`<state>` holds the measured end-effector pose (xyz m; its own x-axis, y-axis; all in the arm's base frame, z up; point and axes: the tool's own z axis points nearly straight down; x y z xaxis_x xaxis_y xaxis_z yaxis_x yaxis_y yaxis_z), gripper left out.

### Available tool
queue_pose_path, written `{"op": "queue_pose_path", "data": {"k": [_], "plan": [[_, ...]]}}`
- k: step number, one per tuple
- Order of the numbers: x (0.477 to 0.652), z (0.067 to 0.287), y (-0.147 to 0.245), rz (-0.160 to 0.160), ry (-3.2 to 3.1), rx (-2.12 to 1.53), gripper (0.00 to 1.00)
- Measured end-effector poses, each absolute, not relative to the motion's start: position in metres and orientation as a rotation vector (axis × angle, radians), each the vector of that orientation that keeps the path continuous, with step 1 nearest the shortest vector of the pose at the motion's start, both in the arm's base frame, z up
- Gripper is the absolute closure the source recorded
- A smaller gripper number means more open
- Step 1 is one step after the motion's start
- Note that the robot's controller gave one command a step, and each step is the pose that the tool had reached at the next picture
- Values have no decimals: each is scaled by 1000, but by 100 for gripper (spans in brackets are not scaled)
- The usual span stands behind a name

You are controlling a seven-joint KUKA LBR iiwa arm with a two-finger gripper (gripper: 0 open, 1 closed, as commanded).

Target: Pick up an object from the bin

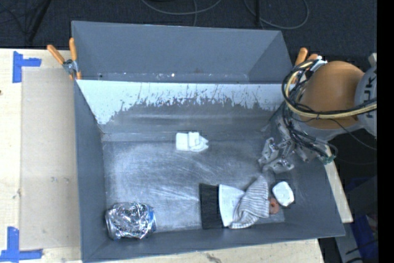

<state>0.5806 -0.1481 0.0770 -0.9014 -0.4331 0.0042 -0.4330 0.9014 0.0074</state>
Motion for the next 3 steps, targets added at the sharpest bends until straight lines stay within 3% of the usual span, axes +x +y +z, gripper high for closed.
{"op": "queue_pose_path", "data": {"k": [1, 2, 3], "plan": [[573, 109, -150, -6, -2978, 992, 100], [574, 147, -150, 1, -3042, 802, 100], [565, 105, -147, -4, -2950, 1078, 0]]}}
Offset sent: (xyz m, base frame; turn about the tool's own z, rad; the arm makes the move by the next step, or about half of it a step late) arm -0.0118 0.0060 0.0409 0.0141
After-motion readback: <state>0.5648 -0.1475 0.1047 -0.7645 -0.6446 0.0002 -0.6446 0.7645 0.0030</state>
